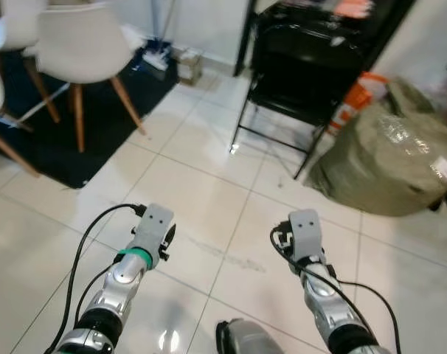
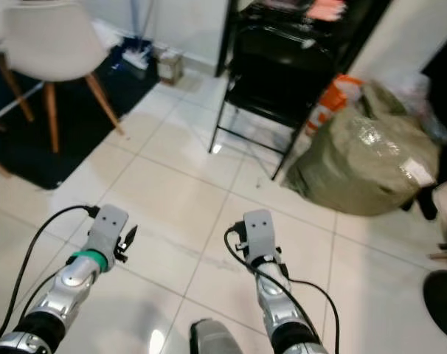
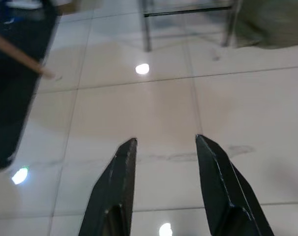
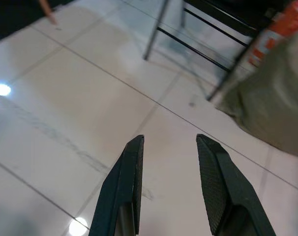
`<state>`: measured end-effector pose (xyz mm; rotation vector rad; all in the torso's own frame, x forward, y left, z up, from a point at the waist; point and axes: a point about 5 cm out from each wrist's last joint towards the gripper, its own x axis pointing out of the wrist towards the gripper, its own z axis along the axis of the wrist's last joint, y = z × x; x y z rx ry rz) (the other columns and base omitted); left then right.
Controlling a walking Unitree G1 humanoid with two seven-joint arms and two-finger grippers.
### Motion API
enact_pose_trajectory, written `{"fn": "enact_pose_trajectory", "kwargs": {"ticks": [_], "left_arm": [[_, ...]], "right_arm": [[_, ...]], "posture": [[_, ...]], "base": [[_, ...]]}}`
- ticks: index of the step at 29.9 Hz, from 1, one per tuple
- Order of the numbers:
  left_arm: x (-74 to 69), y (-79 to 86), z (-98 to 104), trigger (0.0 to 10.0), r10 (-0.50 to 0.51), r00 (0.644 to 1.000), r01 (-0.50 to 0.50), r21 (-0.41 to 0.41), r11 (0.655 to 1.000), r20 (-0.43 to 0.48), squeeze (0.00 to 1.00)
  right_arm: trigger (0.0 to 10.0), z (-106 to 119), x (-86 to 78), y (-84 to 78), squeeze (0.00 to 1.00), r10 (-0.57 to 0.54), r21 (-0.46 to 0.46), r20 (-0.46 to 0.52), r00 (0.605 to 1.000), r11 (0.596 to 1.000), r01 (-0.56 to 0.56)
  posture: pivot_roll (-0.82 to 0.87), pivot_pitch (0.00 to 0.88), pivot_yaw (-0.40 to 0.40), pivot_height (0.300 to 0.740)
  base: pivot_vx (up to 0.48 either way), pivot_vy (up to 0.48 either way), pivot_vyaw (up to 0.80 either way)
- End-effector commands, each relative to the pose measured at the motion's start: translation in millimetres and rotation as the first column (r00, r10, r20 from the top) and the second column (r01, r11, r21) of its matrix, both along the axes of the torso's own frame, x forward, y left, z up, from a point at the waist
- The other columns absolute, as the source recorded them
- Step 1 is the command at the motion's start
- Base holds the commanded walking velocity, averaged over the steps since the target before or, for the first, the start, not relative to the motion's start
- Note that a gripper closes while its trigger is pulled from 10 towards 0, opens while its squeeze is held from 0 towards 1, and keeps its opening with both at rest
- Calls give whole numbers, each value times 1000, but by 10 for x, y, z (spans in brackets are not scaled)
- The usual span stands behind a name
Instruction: Setting the table
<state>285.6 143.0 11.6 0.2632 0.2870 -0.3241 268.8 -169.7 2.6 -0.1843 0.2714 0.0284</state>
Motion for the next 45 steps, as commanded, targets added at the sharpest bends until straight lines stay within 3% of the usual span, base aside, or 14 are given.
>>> {"fn": "enact_pose_trajectory", "kwargs": {"ticks": [1,41,45], "left_arm": [[-72,-10,-83,10000,-1,999,1,-3,1000,-38,0],[-56,-1,-90,10000,3,999,-4,-8,1000,-51,0],[-48,13,-85,10000,-19,998,20,13,1000,-53,0]], "right_arm": [[10000,-23,-12,10,0,-3,5,-14,1000,1000,3],[10000,-22,-5,13,0,-7,5,-13,1000,1000,7],[10000,-17,11,19,0,-29,14,-9,1000,999,29]], "posture": [[-41,0,-8,740],[-45,0,-4,740],[-29,0,57,740]], "base": [[0,0,-800],[0,0,-800],[0,0,-800]]}}
